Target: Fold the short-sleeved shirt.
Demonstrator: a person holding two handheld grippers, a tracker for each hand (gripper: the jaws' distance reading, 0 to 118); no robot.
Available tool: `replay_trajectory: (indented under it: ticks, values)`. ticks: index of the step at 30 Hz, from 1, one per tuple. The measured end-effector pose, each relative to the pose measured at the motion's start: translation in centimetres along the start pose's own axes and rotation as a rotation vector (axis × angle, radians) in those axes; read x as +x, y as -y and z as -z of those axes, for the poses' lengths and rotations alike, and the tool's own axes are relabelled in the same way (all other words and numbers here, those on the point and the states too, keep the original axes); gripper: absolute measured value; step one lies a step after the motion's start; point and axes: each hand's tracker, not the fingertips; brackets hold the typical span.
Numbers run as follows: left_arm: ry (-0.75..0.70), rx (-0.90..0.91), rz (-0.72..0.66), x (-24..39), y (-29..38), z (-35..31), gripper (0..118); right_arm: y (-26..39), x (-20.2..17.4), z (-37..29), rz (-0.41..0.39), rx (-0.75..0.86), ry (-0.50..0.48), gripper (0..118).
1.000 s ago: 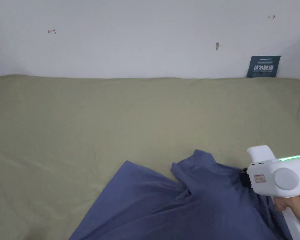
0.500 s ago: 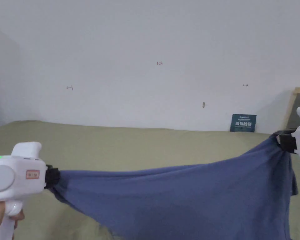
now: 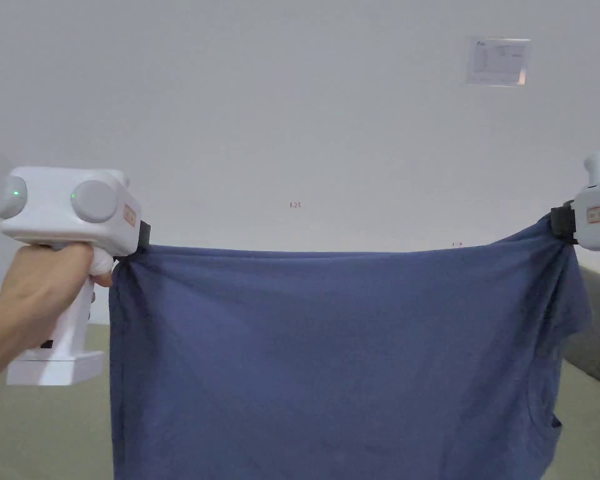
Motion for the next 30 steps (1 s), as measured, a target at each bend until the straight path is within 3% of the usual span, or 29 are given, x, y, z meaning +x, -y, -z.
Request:
replay_trajectory:
  ticks: [11,21,26,30]
  values:
    - [-0.085,0.05,0.013,1.7,-5.9,6.7,8,-5.6,-2.4,10.9,-0.052,0.014,0.052,0]
    - [-0.189,0.092,0.081,3.8,-10.4,14.5,8,-8.9,-3.6,19.1,-0.015,0.057,0.076,0]
    - [-0.219,0.119,0.077,4.2,-10.4,19.0,8,-8.7,-5.0,23.2,-0.054,0.045,0.086,0]
    - [-0.227,0.109,0.074,4.1,-7.6,22.6,8,-5.7,-5.6,26.1,-0.034,0.012,0.073,0]
